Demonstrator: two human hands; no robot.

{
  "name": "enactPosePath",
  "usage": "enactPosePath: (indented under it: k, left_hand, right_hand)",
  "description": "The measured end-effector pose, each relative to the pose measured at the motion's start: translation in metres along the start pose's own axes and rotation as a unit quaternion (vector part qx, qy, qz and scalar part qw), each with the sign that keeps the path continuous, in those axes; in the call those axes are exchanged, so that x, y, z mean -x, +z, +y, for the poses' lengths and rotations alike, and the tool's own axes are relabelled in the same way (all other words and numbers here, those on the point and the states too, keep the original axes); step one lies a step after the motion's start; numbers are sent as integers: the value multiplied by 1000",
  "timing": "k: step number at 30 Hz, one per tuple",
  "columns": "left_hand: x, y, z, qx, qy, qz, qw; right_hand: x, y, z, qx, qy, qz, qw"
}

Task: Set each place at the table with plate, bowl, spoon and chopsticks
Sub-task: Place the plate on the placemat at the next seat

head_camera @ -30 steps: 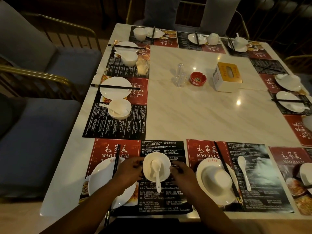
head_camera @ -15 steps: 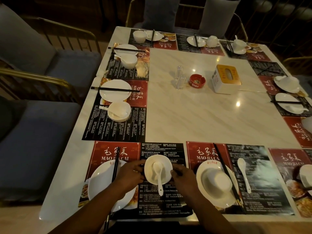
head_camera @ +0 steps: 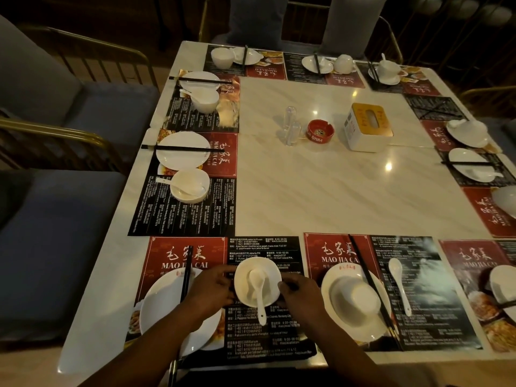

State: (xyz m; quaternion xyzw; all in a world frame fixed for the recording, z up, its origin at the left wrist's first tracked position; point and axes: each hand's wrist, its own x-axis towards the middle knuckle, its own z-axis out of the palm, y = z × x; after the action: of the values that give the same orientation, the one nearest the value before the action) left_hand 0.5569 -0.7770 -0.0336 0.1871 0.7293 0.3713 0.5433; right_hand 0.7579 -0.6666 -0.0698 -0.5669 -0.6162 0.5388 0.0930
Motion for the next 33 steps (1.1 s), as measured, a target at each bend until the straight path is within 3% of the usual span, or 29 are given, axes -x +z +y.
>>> enactPosePath:
  k: [6, 10, 14, 21, 26, 28, 30, 33]
  left_hand:
    - [-4, -2, 3, -30, 1, 8, 1000]
    - [-17, -7, 12, -134, 72, 82, 985]
    - [-35, 7, 36, -145, 132, 131, 972]
    - [-49, 75, 75, -175, 204, 105, 957]
    - [-58, 150, 84, -191, 206, 80, 957]
    - [-59, 183, 83, -215, 199, 78, 953]
    - [-55, 210, 77, -222, 177, 85, 955]
    - [-45, 235, 63, -228, 166, 115, 953]
  right_hand:
    - [1, -4, -5, 31, 3, 6, 1000]
    - [-1, -26, -19, 103, -44, 17, 994]
    - [-8, -71, -34, 73, -74, 29, 994]
    - [-35, -187, -18, 119, -94, 148, 977]
    - [-45, -252, 12, 127, -80, 141, 979]
    - [-48, -264, 27, 150, -119, 86, 978]
    - [-43, -267, 39, 204, -180, -25, 962]
    - [-34, -259, 51, 310, -281, -176, 891]
